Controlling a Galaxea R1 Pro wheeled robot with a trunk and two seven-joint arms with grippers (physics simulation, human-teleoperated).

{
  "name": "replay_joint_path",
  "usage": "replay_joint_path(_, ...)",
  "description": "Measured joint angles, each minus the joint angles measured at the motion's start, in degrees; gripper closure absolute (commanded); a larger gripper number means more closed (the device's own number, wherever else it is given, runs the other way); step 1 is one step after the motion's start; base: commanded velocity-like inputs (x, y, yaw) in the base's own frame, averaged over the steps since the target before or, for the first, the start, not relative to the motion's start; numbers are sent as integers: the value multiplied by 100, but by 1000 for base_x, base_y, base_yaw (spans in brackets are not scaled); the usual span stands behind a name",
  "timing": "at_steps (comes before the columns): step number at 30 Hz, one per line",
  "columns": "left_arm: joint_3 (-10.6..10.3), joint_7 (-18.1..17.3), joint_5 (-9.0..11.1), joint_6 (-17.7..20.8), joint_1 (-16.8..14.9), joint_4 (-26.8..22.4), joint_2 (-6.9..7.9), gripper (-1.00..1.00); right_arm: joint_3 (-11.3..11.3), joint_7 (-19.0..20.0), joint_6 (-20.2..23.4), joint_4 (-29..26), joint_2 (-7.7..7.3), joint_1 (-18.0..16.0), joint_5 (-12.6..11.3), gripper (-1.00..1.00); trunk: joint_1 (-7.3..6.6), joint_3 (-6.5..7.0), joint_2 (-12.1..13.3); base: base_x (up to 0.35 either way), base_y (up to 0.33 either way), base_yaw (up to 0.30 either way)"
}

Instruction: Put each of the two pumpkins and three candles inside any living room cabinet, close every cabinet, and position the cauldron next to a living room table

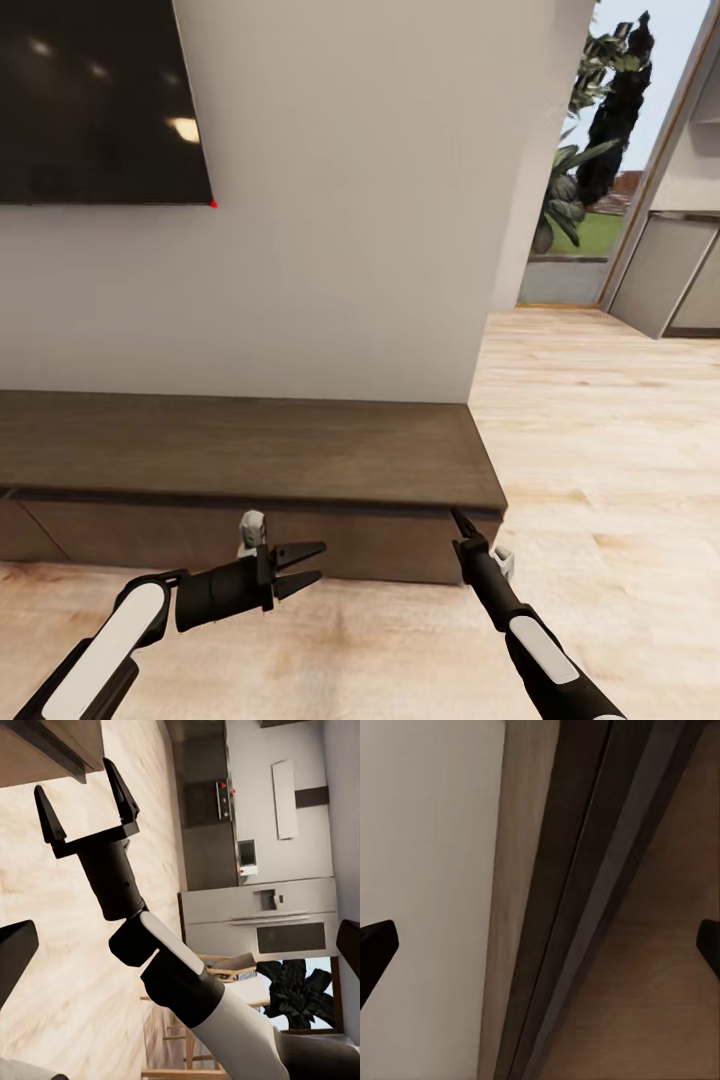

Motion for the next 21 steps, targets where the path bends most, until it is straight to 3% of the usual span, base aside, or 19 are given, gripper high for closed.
replay_joint_path(9,30,-12,-1,-9,2,0,1,-100,-1,-13,31,0,0,-1,0,-100,1,0,0,11,0,0)
replay_joint_path(21,32,-8,-1,-18,0,0,-8,-100,0,79,103,0,-119,1,-14,-100,32,-265,-16,0,0,0)
